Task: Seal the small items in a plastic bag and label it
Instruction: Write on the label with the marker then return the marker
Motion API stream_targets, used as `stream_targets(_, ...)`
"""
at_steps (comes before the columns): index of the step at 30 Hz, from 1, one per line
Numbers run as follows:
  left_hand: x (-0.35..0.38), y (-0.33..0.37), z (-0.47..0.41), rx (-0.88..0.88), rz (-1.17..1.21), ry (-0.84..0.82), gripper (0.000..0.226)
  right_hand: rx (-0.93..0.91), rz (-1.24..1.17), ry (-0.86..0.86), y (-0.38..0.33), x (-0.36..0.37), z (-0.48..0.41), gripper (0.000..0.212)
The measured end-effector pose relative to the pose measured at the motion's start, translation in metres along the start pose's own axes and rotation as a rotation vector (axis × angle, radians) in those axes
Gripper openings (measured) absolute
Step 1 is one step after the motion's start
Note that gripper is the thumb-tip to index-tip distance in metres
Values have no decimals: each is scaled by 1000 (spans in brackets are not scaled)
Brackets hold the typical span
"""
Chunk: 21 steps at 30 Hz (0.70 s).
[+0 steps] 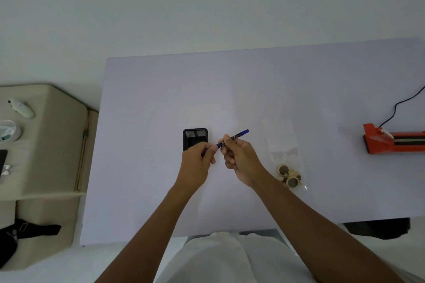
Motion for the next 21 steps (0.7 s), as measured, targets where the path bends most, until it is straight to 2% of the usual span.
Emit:
stream_targets(3, 9, -29, 2, -368, 267, -87, 37, 25, -1, 58, 10, -2, 3, 29)
stream_targets(5, 13, -39, 5, -513, 369, -134, 40, 54, -15, 126, 19, -1, 3, 31)
stream_targets(13, 25, -58, 14, -793, 684, -185, 33, 91, 12, 321, 41, 0, -5, 33)
stream_targets(16, 17, -69, 28, -849, 736, -244, 33, 164, -95, 560, 44, -50, -7, 30)
stream_targets(18, -1, -82, 35, -767, 545, -252, 38, 147, -56, 643, 36, -93, -10, 29)
stream_targets(21, -32, -104, 25, -432, -58, -64, 32, 38, 76, 557, 21, -102, -19, 31)
Point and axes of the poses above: each hand's wrist, its own z-axis away from the middle knuckle, its own x-axis out of the palm, y = z × x, the point moved 8 cm from there along -z, towards the middle knuckle, and after that the axes turned 14 degrees about z, right-handed, at the moved point
